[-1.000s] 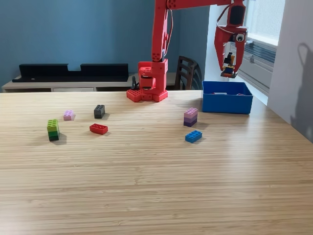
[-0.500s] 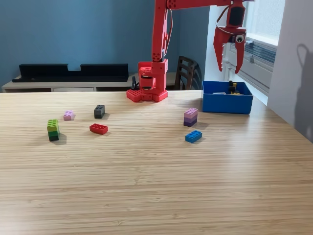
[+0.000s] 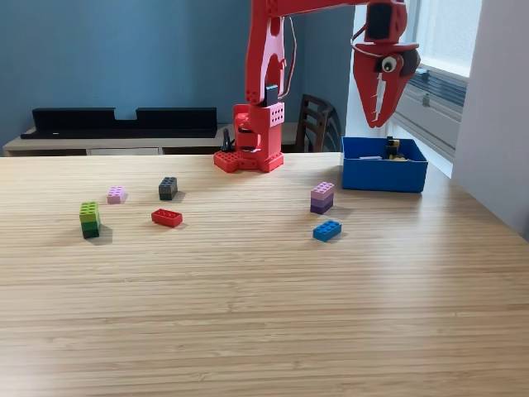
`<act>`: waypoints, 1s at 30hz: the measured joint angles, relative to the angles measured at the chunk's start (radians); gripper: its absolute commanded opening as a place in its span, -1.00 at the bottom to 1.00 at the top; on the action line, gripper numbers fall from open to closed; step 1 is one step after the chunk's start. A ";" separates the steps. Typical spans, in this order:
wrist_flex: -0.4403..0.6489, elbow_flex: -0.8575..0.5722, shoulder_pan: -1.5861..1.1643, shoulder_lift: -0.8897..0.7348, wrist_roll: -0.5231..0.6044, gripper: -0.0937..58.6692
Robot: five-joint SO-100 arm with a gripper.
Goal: Grasp a lego block and put it in the bin.
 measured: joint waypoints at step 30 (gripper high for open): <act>0.000 -0.032 0.712 0.006 -0.167 -0.99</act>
